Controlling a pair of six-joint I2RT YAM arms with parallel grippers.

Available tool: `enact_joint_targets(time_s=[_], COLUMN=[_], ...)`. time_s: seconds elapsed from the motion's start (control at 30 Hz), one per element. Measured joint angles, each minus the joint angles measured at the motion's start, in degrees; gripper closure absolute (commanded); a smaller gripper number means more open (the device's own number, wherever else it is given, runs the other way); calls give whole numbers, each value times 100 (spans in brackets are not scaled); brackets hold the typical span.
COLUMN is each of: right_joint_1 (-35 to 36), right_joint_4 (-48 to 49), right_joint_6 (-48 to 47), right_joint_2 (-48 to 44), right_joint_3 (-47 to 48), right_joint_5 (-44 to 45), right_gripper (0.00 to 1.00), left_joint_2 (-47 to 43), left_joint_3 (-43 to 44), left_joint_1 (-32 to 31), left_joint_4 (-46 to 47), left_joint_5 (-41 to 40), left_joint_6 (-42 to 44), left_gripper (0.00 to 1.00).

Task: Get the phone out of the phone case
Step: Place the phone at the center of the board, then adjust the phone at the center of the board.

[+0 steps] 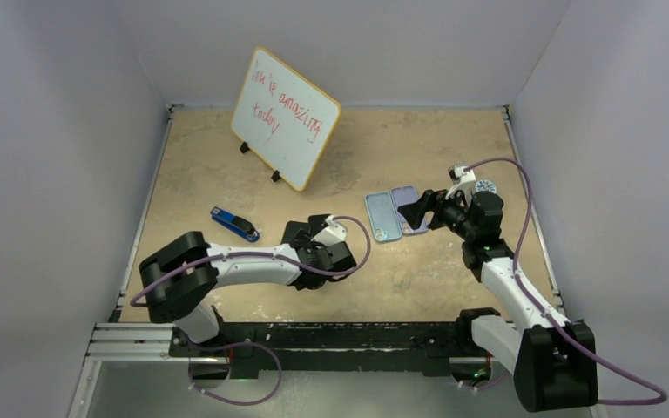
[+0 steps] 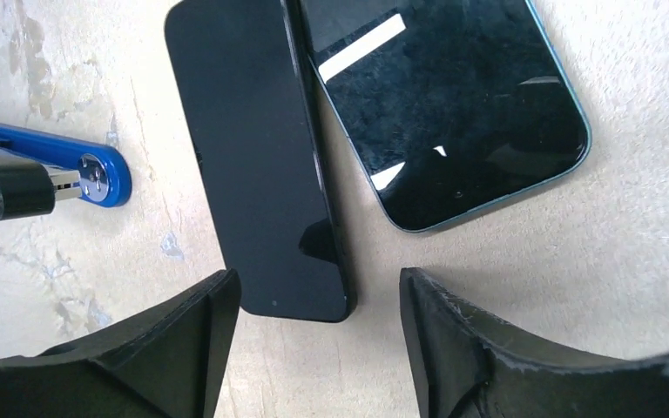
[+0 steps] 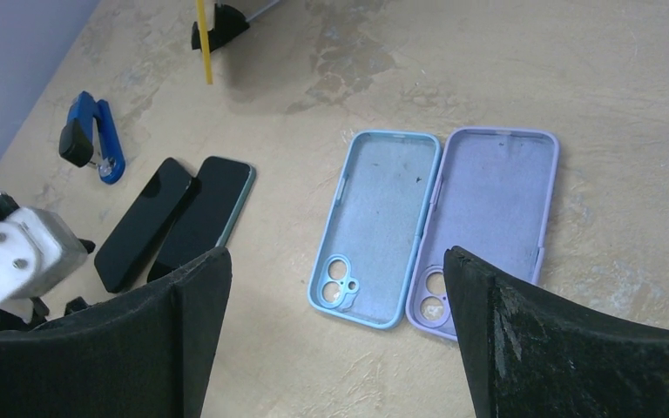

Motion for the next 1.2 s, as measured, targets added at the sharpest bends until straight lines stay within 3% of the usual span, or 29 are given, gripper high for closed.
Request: enact_joint_targets(time_s=[0.4,0.7,1.2], right_joint_1=[0,81,192], right_joint_4=[170,225,227], right_joint_6=[142,184,181], right_joint_2=[-160,-160,-160], right_joint_3=[-94,-140,-144], right_joint_5=[-120,-201,-223], right_gripper=[8,8,8], left_joint_2=[-1412,-1220,-739], left_joint_3=[-726,-909,-846], left_joint_1=[1231,2144,2538], left_joint_4=[1012,1880,2295], left_joint_5=[1126,1799,2177], left_joint_6=[55,262,444], left_gripper=[20,20,19])
